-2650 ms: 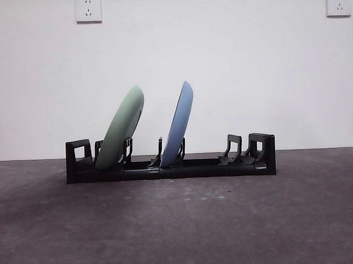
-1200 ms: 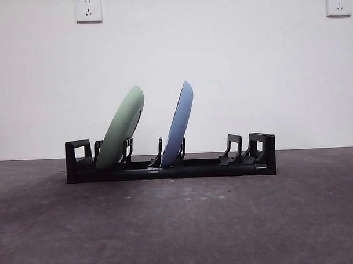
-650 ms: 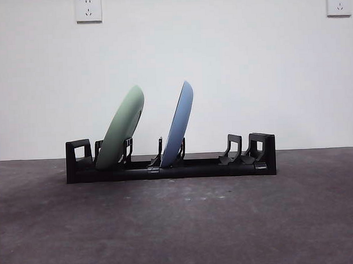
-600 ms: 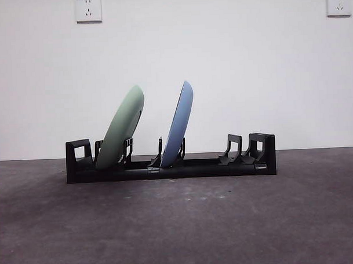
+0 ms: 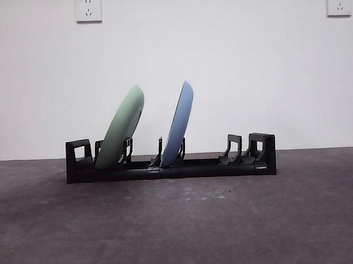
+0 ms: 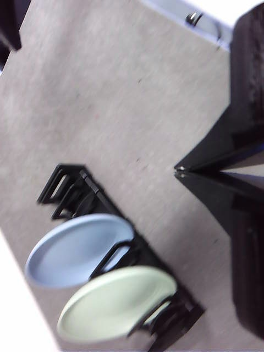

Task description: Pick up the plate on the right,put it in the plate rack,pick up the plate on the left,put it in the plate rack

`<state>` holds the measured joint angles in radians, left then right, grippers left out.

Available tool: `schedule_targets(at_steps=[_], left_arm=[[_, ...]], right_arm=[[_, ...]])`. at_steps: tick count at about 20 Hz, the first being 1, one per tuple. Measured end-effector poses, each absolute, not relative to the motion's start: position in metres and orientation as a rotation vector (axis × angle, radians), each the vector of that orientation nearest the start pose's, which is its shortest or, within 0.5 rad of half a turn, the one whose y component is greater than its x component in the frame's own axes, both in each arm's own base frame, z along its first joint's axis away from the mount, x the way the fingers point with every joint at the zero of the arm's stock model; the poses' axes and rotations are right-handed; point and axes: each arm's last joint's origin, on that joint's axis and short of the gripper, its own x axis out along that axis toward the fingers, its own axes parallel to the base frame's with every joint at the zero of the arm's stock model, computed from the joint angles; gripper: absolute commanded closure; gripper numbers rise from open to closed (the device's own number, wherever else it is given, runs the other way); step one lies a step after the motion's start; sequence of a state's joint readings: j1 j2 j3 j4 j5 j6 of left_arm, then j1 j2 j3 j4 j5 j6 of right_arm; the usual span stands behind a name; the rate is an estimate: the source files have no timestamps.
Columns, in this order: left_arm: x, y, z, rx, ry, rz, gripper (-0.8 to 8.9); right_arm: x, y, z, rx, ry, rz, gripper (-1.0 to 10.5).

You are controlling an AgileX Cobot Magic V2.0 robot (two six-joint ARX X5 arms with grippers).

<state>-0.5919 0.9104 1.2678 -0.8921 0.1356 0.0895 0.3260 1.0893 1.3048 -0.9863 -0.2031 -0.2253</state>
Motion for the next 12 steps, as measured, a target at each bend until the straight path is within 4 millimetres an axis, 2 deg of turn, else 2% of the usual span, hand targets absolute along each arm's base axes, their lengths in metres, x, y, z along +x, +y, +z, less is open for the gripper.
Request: schedule_targets(at_steps=[4, 7, 9, 12], left_arm=[[0.130, -0.086, 0.422, 0.236, 0.283, -0.717, 8.18], [0.128, -0.069, 0.432, 0.246, 0.178, -0.630, 8.18], [0.122, -0.055, 0.426, 0.253, 0.104, -0.604, 8.17], [0.110, -0.038, 0.401, 0.292, -0.188, -0.569, 8.18]], right_arm=[[0.181, 0.067, 0.381, -0.266, 0.720, 0.566, 9.5], [0.181, 0.067, 0.381, -0.267, 0.720, 0.565, 9.5], [0.181, 0.067, 0.381, -0.267, 0.720, 0.565, 9.5], [0.181, 0.067, 0.381, -0.267, 0.720, 0.565, 9.5]])
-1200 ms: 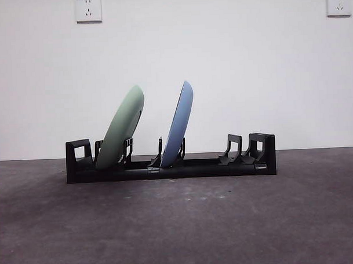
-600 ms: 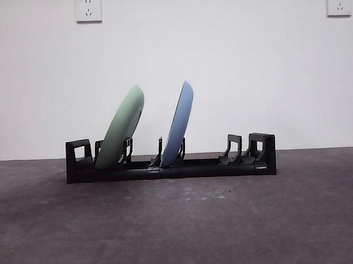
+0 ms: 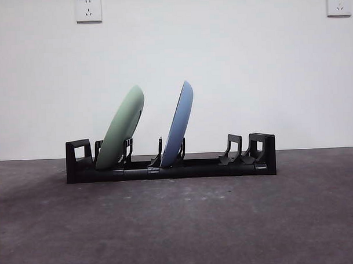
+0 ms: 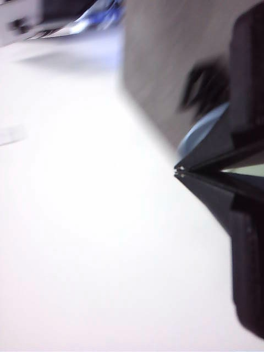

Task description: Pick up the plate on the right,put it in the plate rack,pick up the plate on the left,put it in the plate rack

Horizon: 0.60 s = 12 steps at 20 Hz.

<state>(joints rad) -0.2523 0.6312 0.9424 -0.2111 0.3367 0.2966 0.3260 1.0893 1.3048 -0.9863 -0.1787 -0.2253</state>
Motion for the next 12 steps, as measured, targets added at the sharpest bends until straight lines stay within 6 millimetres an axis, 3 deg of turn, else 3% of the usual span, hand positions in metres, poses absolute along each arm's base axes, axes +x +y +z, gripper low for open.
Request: schedule_targets(at_steps=[4, 7, 9, 12], left_arm=[[0.091, -0.022, 0.344, 0.355, -0.545, -0.385, 8.17], [0.098, -0.016, 0.270, 0.346, -0.377, -0.331, 8.17], [0.102, -0.014, 0.234, 0.337, -0.287, -0.301, 8.17], [0.100, -0.012, 0.201, 0.327, -0.203, -0.283, 8.17]], right_arm=[[0.181, 0.067, 0.381, -0.267, 0.720, 0.565, 9.5], [0.181, 0.067, 0.381, -0.267, 0.720, 0.565, 9.5], [0.181, 0.067, 0.381, -0.267, 0.720, 0.565, 9.5], [0.181, 0.067, 0.381, -0.267, 0.720, 0.565, 9.5]])
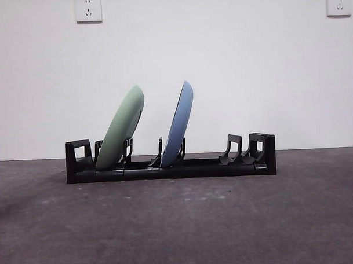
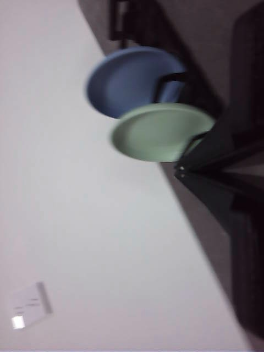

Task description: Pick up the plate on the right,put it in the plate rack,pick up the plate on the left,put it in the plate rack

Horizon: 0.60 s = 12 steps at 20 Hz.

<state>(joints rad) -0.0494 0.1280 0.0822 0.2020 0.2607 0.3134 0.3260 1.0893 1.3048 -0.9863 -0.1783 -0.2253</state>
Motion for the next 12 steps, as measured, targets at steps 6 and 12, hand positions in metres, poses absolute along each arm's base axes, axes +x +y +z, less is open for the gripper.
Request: schedule_targets(at_steps=[6, 12], left_arm=[[0.096, -0.011, 0.166, 0.299, -0.019, -0.261, 8.17], [0.095, -0.011, 0.153, 0.218, 0.122, -0.283, 8.17]], right_arm=[[0.182, 0.067, 0.381, -0.267, 0.720, 0.565, 9.5], [0.182, 0.067, 0.382, -0.267, 0.709, 0.561, 9.5]])
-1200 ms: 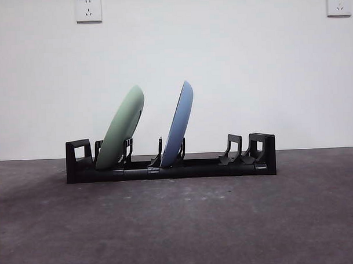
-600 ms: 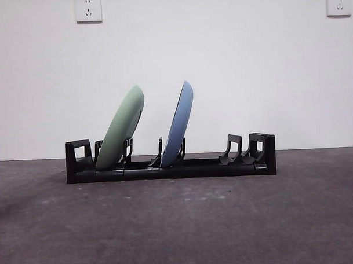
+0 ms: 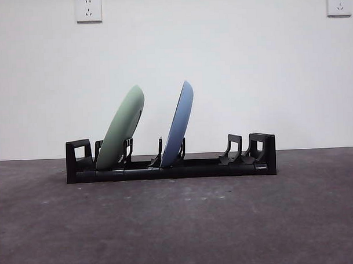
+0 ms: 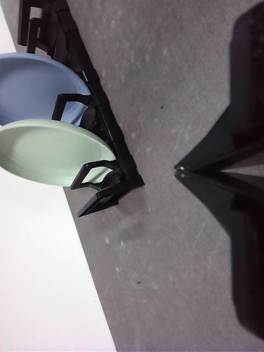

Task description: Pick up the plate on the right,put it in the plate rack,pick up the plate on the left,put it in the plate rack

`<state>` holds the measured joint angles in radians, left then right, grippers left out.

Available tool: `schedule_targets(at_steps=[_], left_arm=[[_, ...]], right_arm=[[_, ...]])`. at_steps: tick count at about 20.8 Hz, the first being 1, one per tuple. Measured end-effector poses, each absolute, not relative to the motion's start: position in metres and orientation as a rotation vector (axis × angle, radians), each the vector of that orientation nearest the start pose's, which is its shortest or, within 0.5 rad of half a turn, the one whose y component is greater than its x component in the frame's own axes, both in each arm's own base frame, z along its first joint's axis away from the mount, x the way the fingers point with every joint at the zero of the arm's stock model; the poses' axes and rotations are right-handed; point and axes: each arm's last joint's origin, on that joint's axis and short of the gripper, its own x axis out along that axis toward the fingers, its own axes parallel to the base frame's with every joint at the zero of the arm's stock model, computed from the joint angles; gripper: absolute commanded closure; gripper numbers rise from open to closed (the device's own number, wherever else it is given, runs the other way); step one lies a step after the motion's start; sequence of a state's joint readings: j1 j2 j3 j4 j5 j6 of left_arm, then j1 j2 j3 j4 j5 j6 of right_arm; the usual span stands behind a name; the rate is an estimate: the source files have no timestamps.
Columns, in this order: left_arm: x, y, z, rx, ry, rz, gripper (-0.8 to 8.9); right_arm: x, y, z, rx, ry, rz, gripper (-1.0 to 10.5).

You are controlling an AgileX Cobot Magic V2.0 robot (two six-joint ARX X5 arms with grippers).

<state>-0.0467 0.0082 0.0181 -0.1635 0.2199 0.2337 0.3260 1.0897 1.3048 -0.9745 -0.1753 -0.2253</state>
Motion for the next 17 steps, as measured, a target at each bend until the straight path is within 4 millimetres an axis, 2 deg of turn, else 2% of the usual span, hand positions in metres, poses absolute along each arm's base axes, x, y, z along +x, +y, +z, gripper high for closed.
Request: schedule_targets(at_steps=[14, 17], left_arm=[[0.0956, -0.0108, 0.1523, 0.199, 0.139, -0.282, 8.17], [0.0956, -0.0108, 0.1523, 0.199, 0.139, -0.282, 8.17]], right_arm=[[0.1826, 0.0670, 0.3824, -0.267, 0.705, 0.561, 9.5], [0.1820, 0.0606, 0.3840, -0.282, 0.699, 0.491, 9.5]])
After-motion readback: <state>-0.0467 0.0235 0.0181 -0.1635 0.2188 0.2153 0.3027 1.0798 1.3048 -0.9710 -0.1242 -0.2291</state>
